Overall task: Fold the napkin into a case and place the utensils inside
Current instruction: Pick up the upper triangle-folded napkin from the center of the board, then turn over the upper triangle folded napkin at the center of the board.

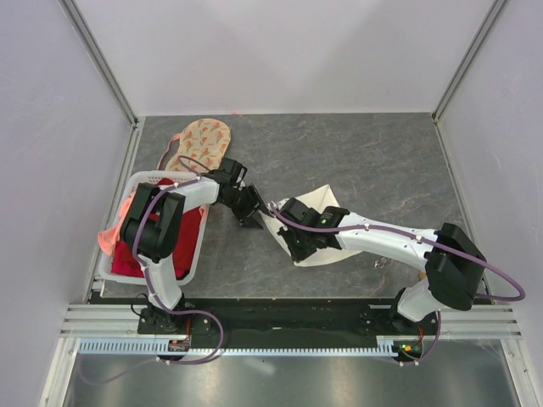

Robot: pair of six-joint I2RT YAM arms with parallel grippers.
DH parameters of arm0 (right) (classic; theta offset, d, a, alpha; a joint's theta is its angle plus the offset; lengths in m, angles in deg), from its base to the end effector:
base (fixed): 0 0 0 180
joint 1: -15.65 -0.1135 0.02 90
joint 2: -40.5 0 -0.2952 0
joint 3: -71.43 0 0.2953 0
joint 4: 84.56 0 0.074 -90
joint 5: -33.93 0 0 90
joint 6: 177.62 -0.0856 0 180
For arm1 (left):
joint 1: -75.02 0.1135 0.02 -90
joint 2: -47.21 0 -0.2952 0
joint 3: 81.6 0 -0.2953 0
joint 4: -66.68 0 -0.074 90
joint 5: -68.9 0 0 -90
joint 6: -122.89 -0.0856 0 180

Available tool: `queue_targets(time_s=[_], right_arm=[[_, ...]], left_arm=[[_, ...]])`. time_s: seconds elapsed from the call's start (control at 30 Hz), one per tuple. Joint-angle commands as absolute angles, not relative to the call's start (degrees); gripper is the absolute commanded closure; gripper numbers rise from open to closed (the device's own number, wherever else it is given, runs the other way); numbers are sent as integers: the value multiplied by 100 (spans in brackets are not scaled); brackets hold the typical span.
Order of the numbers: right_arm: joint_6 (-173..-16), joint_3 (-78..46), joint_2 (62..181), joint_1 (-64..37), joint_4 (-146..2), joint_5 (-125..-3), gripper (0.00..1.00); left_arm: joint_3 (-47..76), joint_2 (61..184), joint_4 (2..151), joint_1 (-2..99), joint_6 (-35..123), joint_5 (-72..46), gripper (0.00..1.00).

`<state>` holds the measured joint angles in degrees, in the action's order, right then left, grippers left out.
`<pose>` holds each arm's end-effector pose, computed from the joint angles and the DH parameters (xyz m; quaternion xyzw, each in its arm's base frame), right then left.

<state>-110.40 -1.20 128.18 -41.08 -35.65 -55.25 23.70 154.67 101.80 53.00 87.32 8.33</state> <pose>0.2003 0.3031 0.1884 -0.2829 0.9323 0.1387 0.1777 0.3670 -0.1938 0.0977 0.2181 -0.9251 0.3106 0.0085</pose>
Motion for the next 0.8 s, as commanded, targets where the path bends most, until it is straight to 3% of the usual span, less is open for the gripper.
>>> queue_targets(time_s=[0.0, 0.17, 0.37, 0.43, 0.47, 0.77], right_arm=[[-11091, -304, 12628, -4052, -3610, -5598, 100], [-11065, -243, 12593, -4034, -3654, -5590, 100], [-11047, -111, 12470, -4016, -3645, -5590, 100], [-11003, -102, 12426, -4016, -3654, -5755, 100], [-10986, -102, 12391, -4016, -3654, -5774, 100], [-10696, -926, 12890, -4323, -3619, -6275, 100]], left_arm=[[2173, 15584, 10090, 5243, 8984, 615, 47], [2024, 15821, 10037, 5243, 8975, 562, 54], [1742, 16015, 10002, 5243, 8905, 509, 73], [1628, 15980, 10037, 5252, 8844, 465, 96], [1549, 15971, 10081, 5252, 8826, 422, 98], [1154, 14795, 11188, 5840, 7949, 43, 98]])
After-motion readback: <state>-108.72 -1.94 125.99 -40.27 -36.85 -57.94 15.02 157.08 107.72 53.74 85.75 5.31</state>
